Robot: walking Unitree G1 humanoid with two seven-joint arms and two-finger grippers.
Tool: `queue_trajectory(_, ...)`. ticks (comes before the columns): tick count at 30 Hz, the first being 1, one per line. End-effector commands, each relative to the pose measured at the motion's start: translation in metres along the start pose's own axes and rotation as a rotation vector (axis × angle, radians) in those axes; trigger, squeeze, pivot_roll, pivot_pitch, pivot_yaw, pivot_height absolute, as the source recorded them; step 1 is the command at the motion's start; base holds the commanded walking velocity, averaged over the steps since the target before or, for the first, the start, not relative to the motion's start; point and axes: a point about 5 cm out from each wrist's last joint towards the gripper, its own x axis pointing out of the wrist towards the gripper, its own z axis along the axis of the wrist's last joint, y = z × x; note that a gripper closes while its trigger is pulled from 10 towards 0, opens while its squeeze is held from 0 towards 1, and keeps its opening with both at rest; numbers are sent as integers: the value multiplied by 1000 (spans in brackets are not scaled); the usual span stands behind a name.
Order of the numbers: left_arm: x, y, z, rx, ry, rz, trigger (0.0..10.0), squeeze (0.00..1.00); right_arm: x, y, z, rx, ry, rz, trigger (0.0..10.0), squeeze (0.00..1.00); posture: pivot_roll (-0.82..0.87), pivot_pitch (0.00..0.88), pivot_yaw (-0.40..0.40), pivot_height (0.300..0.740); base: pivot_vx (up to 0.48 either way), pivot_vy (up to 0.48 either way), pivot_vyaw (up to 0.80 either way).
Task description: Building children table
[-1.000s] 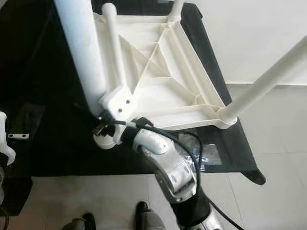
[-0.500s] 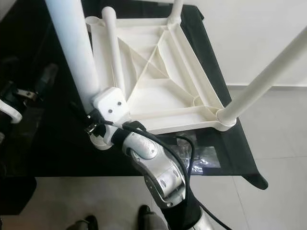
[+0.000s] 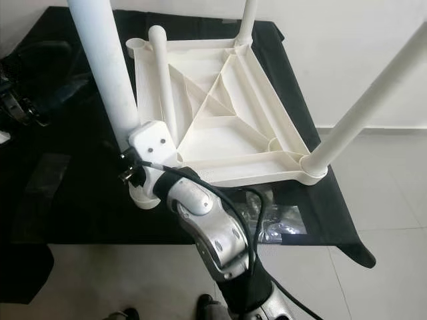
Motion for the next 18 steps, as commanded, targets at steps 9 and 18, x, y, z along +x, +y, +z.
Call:
queue_trajectory(9, 16, -18, 10, -40, -4, -313, 10000, 0, -3, -7, -54, 31, 268, -48, 10000, 0, 53, 209, -51, 740, 0, 0, 0)
queue_trajectory(18, 53, 4, -1, -51, -58, -118, 10000, 0, 2, -1, -52, 39, 253, -28, 10000, 0, 53, 195, -50, 740, 0, 0, 0)
